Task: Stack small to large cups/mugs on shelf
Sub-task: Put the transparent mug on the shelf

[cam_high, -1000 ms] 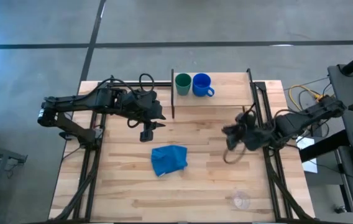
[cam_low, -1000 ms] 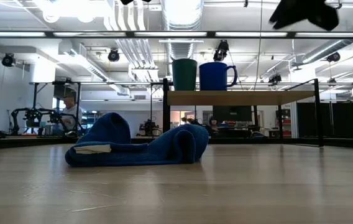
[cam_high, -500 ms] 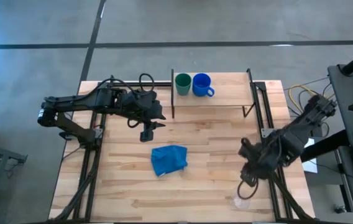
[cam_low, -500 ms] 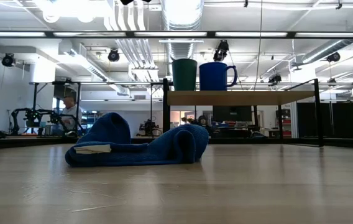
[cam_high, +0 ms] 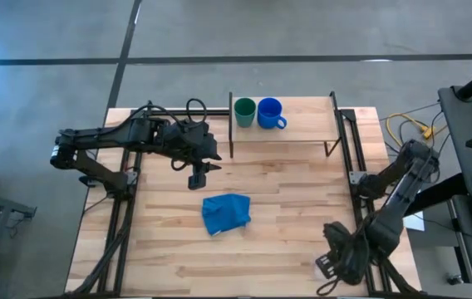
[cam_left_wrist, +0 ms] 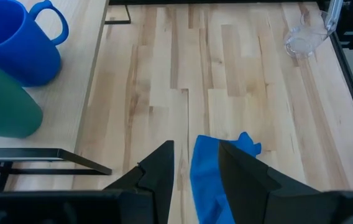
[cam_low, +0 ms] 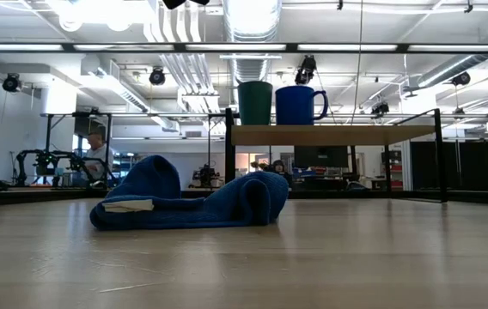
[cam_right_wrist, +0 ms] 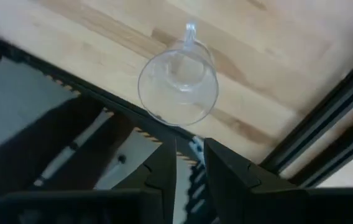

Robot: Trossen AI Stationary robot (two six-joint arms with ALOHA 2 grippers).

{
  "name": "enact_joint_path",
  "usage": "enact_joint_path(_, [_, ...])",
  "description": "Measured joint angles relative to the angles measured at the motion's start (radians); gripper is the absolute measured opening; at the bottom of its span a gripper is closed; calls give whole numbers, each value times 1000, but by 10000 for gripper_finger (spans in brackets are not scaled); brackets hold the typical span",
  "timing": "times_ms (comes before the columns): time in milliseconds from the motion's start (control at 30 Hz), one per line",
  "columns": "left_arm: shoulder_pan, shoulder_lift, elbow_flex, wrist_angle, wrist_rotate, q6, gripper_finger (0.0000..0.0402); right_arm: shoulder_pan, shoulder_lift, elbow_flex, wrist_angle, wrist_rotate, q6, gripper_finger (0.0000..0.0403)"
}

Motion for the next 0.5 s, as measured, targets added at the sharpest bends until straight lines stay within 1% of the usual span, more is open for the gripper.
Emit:
enact_joint_path(200, [0,0,0,0,0,0,111,8,55,7,47,-8,212,77])
enact_joint_path(233, [0,0,0,0,0,0,111,8,63,7,59,-25,221,77])
enact_joint_path(367, [0,0,0,-1,1,0,111,4,105,6,61,-155,247,77])
enact_joint_path(500, [0,0,-1,-1,1,1,111,5,145,6,60,-201,262,77])
